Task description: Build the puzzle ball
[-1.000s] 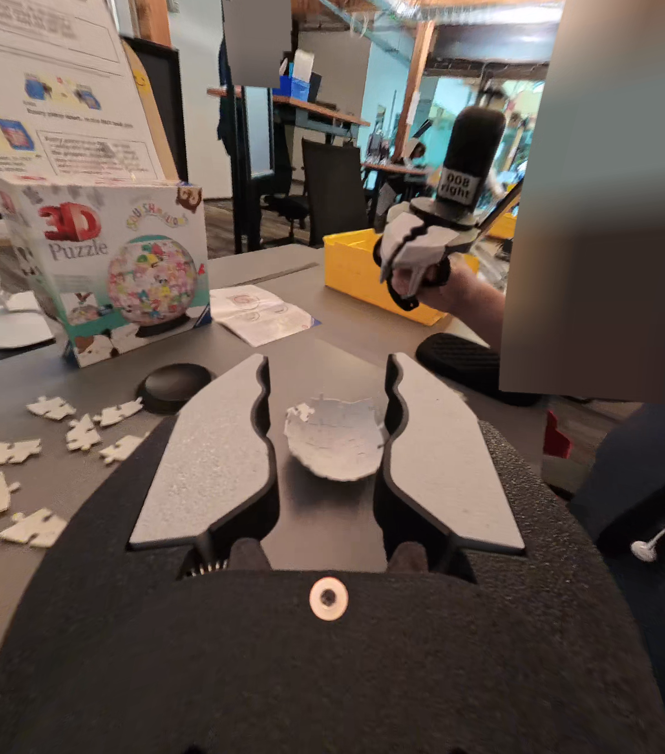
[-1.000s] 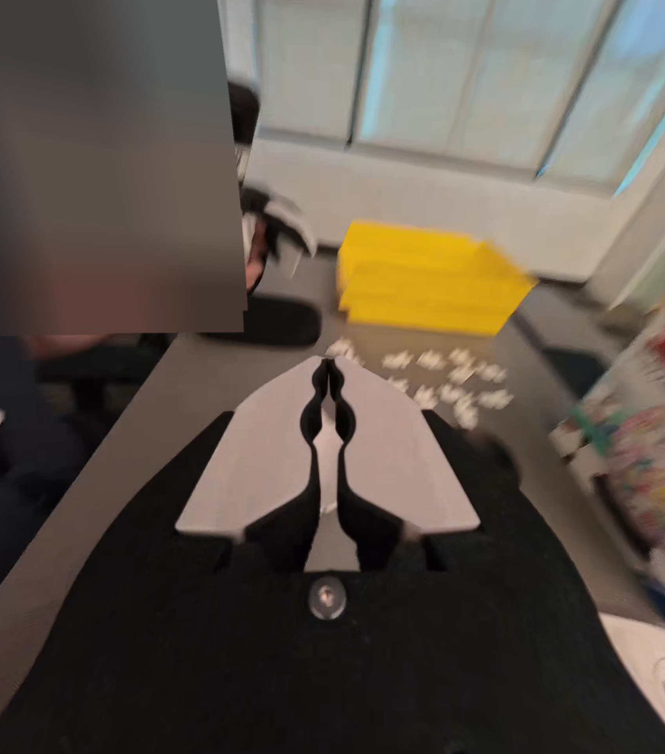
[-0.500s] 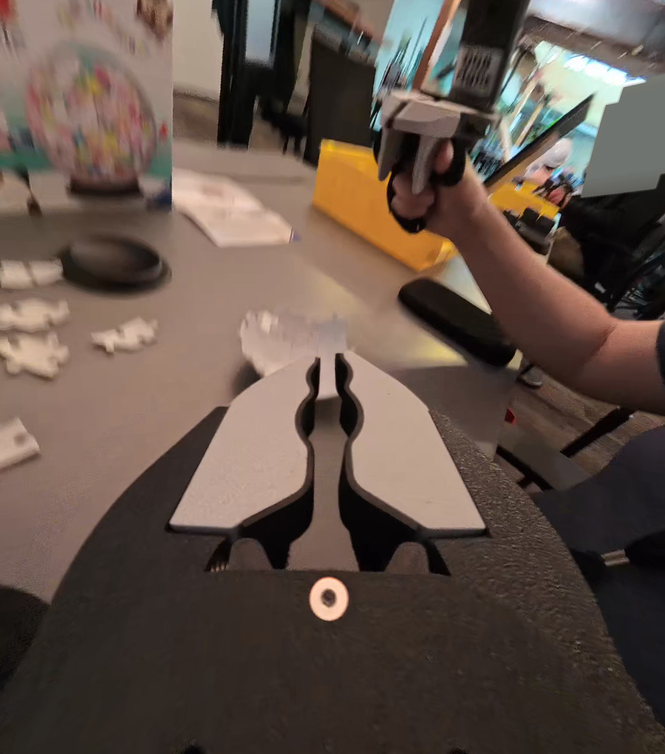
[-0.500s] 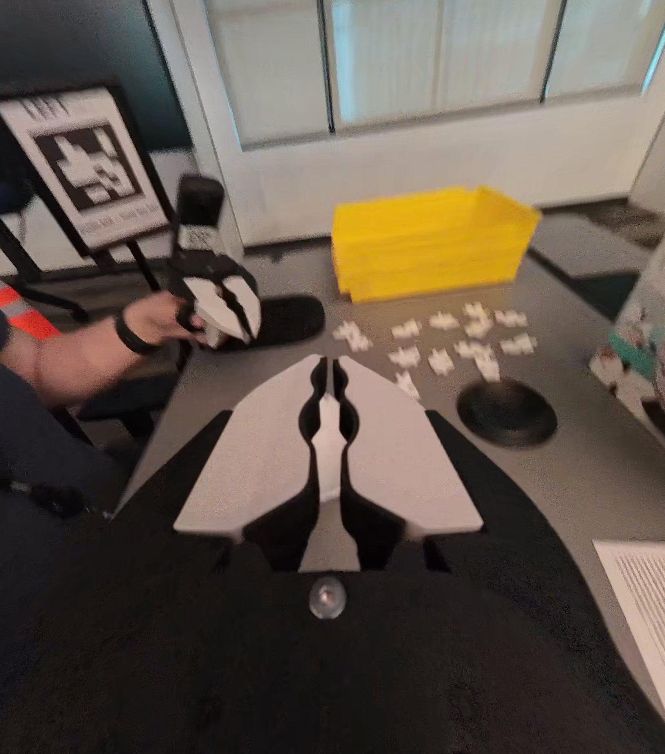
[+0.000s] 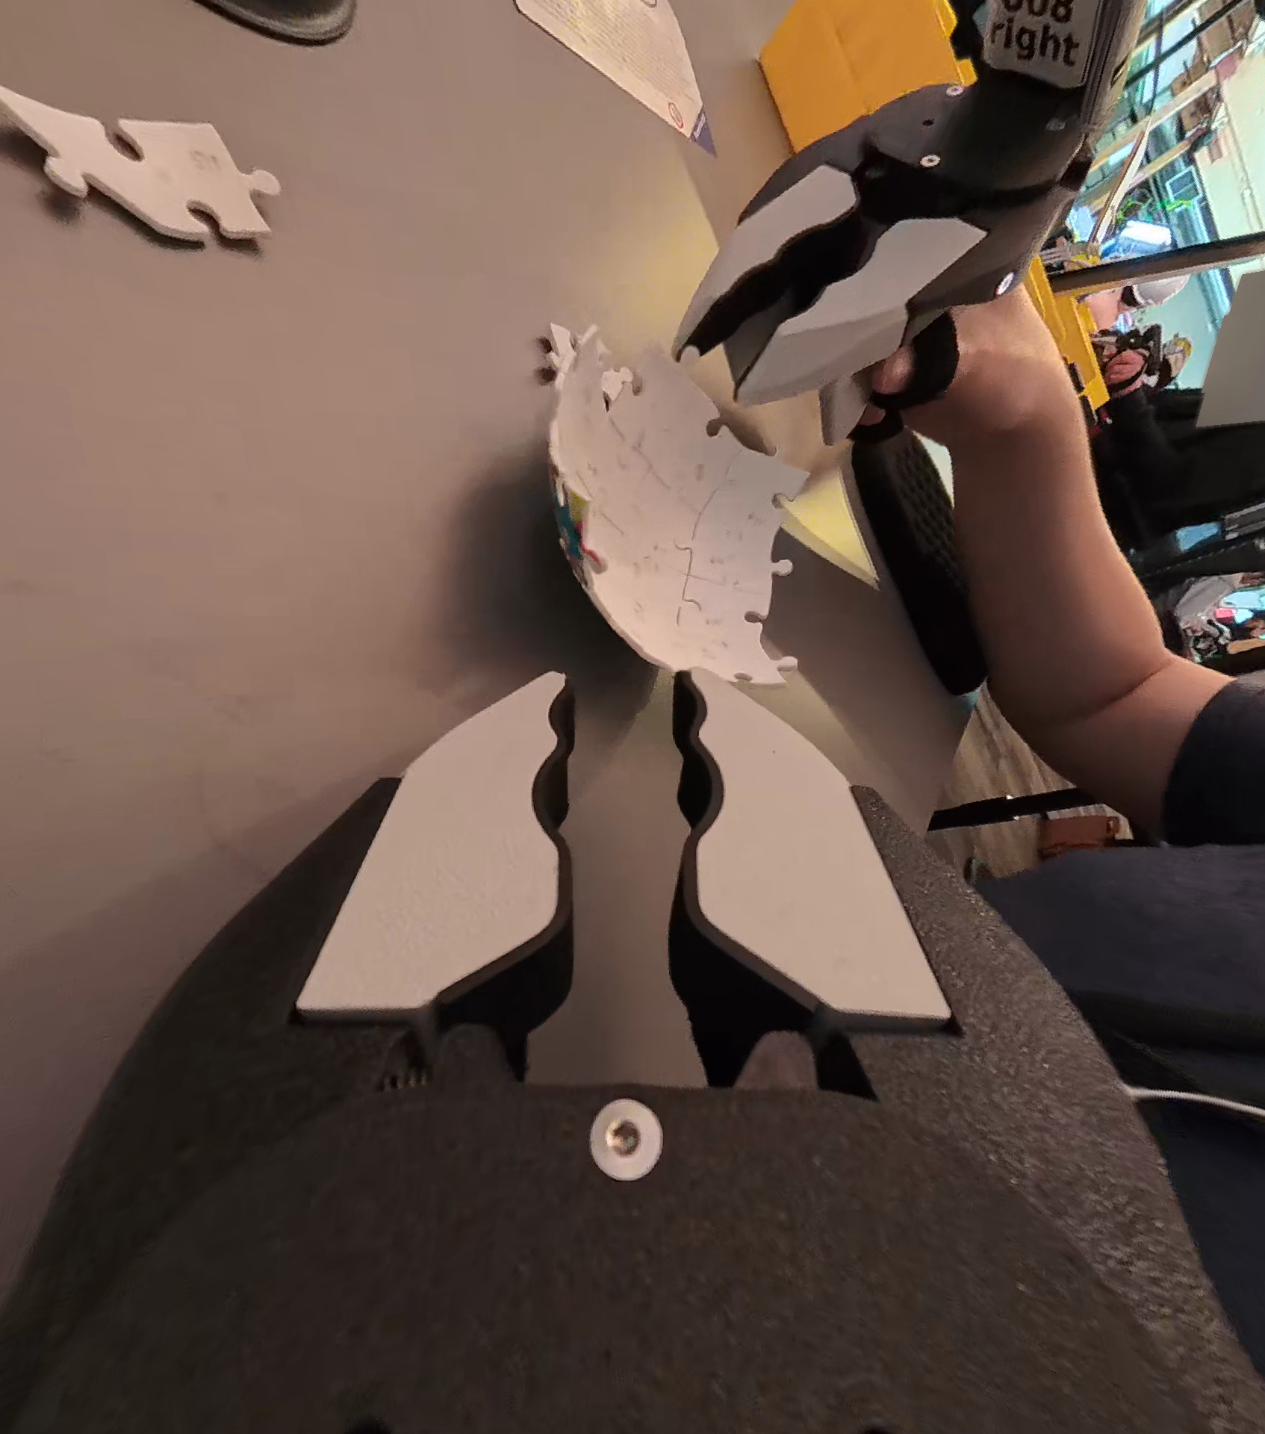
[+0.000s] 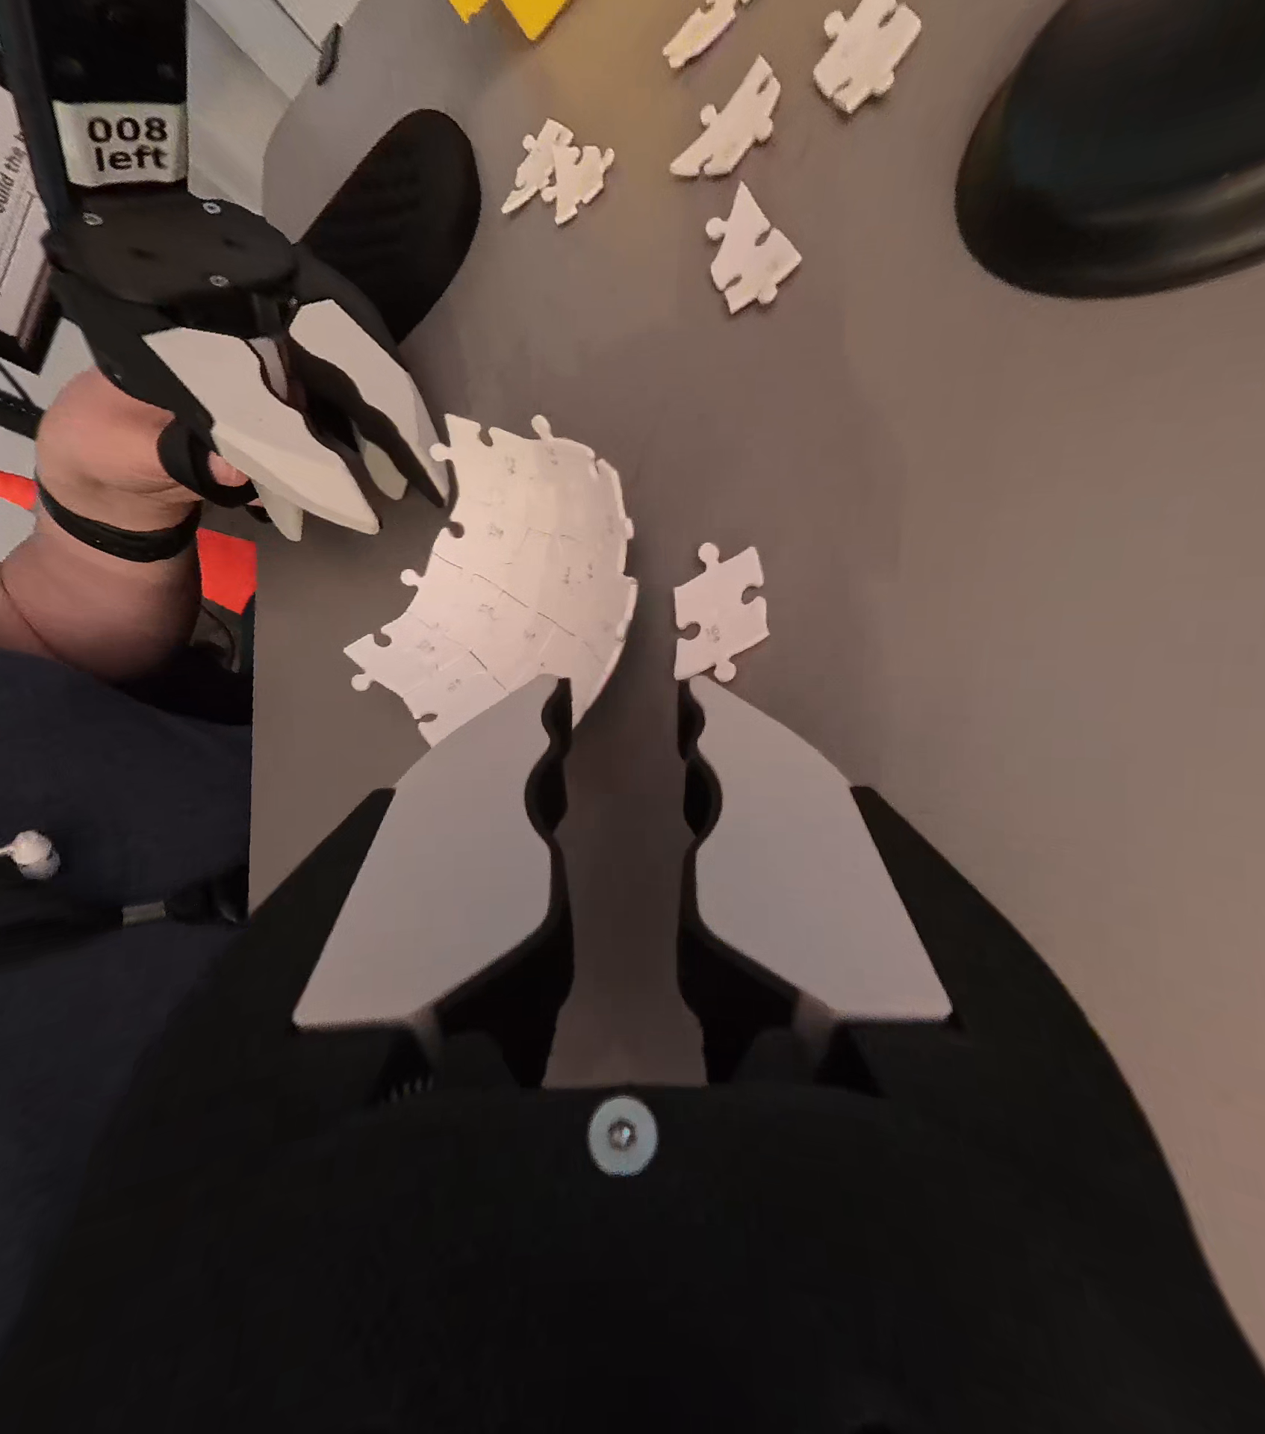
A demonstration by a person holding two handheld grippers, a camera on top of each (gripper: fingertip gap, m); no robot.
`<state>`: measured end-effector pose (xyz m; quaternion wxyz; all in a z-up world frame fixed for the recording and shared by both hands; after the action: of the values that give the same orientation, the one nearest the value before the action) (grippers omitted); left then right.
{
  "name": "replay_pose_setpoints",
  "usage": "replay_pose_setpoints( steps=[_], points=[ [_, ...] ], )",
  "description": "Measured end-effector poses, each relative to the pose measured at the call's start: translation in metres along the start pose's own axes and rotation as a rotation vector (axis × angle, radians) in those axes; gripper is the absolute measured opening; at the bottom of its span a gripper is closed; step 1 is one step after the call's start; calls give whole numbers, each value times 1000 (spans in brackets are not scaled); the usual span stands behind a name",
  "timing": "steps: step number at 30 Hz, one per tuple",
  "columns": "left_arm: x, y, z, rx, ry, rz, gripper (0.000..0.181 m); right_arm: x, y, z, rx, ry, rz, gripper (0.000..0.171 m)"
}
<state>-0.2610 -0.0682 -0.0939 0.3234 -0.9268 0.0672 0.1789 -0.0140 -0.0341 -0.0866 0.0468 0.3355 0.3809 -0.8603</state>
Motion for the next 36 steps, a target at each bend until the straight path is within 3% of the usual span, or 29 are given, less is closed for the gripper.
replay_pose_setpoints(
  steps=[4,29,36],
  points=[
    [2,-4,2,-19,15,18,27,9,5,0,39,21,66,27],
    [-5,-11,12,-48,3,79,24,26,7,21,102,-80,89,27],
    [-4,-11,12,-40,3,84,24,3,3,20,-11,3,73,43]
  ],
)
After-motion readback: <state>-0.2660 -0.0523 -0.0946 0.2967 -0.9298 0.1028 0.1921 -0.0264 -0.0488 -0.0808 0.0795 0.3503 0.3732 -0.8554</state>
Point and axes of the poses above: each gripper's, where its closed fingertips meet, x out along the fingers, y out of its underside, z = x × y across the jaws, the point moved 8 cm from there along -x, back along the fingers, and after that the axes turned 6 degrees about y, right-handed, at the moved point
